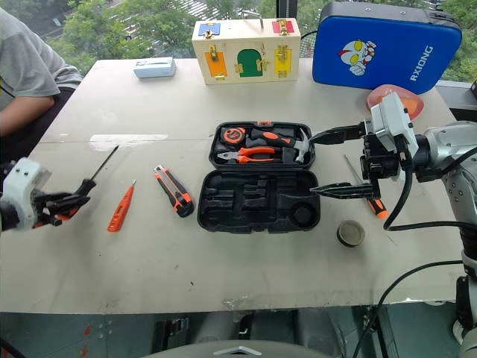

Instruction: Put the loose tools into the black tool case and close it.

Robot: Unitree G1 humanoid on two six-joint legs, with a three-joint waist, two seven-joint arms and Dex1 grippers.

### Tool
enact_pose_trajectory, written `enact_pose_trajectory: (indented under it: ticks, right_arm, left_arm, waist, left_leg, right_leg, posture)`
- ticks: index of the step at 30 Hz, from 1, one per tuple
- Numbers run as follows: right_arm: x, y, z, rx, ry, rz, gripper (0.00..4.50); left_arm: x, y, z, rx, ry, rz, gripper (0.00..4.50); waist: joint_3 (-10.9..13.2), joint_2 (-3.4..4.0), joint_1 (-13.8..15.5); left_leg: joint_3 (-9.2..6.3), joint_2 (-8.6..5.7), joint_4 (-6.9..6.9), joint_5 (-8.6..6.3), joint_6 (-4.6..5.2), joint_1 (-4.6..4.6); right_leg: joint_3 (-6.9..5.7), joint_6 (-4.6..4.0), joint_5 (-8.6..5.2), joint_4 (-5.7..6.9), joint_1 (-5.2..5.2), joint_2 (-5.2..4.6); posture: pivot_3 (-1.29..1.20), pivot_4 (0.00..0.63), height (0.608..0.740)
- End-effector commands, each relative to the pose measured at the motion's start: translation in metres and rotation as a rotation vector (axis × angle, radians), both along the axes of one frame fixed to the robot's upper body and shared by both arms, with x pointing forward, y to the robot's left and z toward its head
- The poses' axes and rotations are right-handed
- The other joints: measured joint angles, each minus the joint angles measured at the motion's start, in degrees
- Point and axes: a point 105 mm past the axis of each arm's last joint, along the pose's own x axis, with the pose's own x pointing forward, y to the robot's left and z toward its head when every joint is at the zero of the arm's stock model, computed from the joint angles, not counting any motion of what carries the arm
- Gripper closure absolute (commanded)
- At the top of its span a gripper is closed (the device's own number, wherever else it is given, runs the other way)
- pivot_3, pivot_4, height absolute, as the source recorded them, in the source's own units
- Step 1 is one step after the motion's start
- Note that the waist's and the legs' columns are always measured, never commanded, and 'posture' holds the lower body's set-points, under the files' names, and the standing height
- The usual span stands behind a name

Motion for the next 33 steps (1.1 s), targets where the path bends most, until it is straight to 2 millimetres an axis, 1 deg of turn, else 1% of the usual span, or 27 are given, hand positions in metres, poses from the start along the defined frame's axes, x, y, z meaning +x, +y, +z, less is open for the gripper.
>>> enact_pose_trajectory:
  ticks: [1, 3, 6, 7, 8, 10, 12, 13, 15, 18, 24, 29, 33]
  right_arm:
    - [-0.003, -0.011, 0.003, -0.014, -0.03, -0.041, 0.0]
    - [-0.005, -0.014, -0.002, -0.022, -0.015, -0.062, 0.0]
    - [-0.005, -0.019, -0.01, -0.038, -0.012, -0.105, 0.0]
    - [-0.005, -0.02, -0.011, -0.041, -0.014, -0.116, 0.0]
    - [-0.004, -0.021, -0.014, -0.047, -0.019, -0.137, 0.0]
    - [-0.004, -0.024, -0.021, -0.065, -0.027, -0.174, 0.0]
    - [-0.005, -0.025, -0.025, -0.07, -0.03, -0.19, 0.0]
    - [-0.006, -0.025, -0.027, -0.065, -0.028, -0.203, 0.0]
    - [-0.008, -0.024, -0.028, -0.053, -0.026, -0.224, 0.0]
    - [-0.013, -0.021, -0.028, -0.034, -0.022, -0.242, 0.0]
    - [-0.018, -0.021, -0.031, -0.017, -0.009, -0.276, 0.0]
    - [-0.018, -0.02, -0.026, 0.018, -0.004, -0.302, 0.0]
    - [-0.019, -0.022, -0.025, 0.017, -0.004, -0.31, 0.0]
  left_arm:
    - [0.011, -0.051, 0.064, 0.065, -0.134, -0.304, 3.44]
    - [0.018, -0.084, 0.077, 0.087, -0.15, -0.47, 3.44]
    - [0.028, -0.127, 0.078, 0.14, -0.119, -0.698, 3.44]
    - [0.03, -0.135, 0.078, 0.146, -0.109, -0.741, 3.44]
    - [0.034, -0.146, 0.075, 0.153, -0.096, -0.79, 3.44]
    - [0.046, -0.174, 0.066, 0.169, -0.069, -0.904, 3.44]
    - [0.053, -0.191, 0.061, 0.18, -0.052, -0.963, 3.44]
    - [0.057, -0.204, 0.053, 0.199, -0.027, -0.998, 3.44]
    - [0.065, -0.219, 0.04, 0.225, 0.011, -1.031, 3.44]
    - [0.072, -0.23, 0.025, 0.244, 0.047, -1.036, 3.44]
    - [0.077, -0.243, 0.002, 0.271, 0.121, -1.067, 3.44]
    - [0.087, -0.256, -0.002, 0.269, 0.109, -1.068, 3.44]
    - [0.087, -0.261, -0.004, 0.275, 0.122, -1.088, 3.44]
  waist:
    - [-0.03, -0.09, 0.28]
    - [-0.03, -0.06, 0.25]
    - [-0.07, 0.01, 0.21]
    - [-0.07, 0.02, 0.02]
    - [-0.07, 0.02, -0.2]
    - [-0.05, 0.0, -0.73]
    - [-0.03, -0.03, -0.74]
    - [-0.02, -0.04, -0.78]
    - [0.0, -0.04, -0.98]
    - [0.0, -0.05, -1.37]
    - [0.01, -0.06, -1.53]
    - [0.01, -0.07, -1.2]
    - [0.01, -0.07, -0.74]
  left_leg:
    - [-0.05, 0.0, 0.01, 0.0, -0.01, -0.06]
    - [0.04, -0.03, 0.01, 0.0, -0.01, -0.06]
    - [0.07, -0.06, 0.02, 0.01, 0.0, -0.07]
    - [0.09, -0.07, 0.03, 0.01, 0.0, -0.05]
    - [0.15, -0.07, 0.05, 0.01, 0.0, -0.04]
    - [0.2, -0.07, 0.17, 0.02, 0.01, -0.01]
    - [0.18, -0.04, 0.28, 0.02, 0.02, -0.01]
    - [0.19, -0.04, 0.41, 0.01, 0.03, -0.03]
    - [0.2, -0.03, 0.65, 0.0, 0.04, -0.05]
    - [0.19, -0.03, 0.81, -0.05, 0.13, -0.05]
    - [0.12, -0.03, 0.85, -0.11, 0.24, -0.05]
    - [0.1, -0.04, 0.89, -0.1, 0.23, -0.05]
    - [0.05, -0.04, 0.93, -0.11, 0.25, -0.05]
  right_leg:
    - [-0.06, 0.0, 0.0, -0.07, 0.0, -0.01]
    - [0.03, 0.0, 0.0, -0.07, 0.02, -0.04]
    - [-0.02, 0.01, 0.0, -0.04, 0.01, 0.01]
    - [-0.05, 0.01, 0.0, 0.01, 0.02, 0.02]
    - [-0.08, 0.01, 0.0, 0.03, 0.01, 0.07]
    - [-0.04, 0.01, 0.0, 0.25, 0.0, 0.15]
    - [-0.07, 0.02, 0.0, 0.35, 0.0, 0.2]
    - [-0.06, 0.02, -0.01, 0.41, -0.01, 0.25]
    - [-0.01, 0.03, -0.02, 0.6, -0.01, 0.28]
    - [0.0, 0.04, -0.01, 0.7, 0.02, 0.28]
    - [-0.05, 0.04, -0.02, 0.74, 0.03, 0.35]
    - [-0.1, 0.04, -0.01, 0.71, 0.11, 0.38]
    - [-0.15, 0.04, -0.01, 0.74, 0.13, 0.48]
  posture:
    - [0.0, 0.15, 0.735]
    - [0.0, 0.15, 0.735]
    - [0.0, 0.15, 0.735]
    - [0.0, 0.15, 0.735]
    - [0.0, 0.15, 0.735]
    - [0.0, 0.15, 0.735]
    - [0.0, 0.15, 0.735]
    - [0.0, 0.15, 0.735]
    - [0.0, 0.15, 0.735]
    - [0.0, 0.15, 0.735]
    - [0.0, 0.15, 0.735]
    - [0.0, 0.15, 0.735]
    - [0.0, 0.15, 0.735]
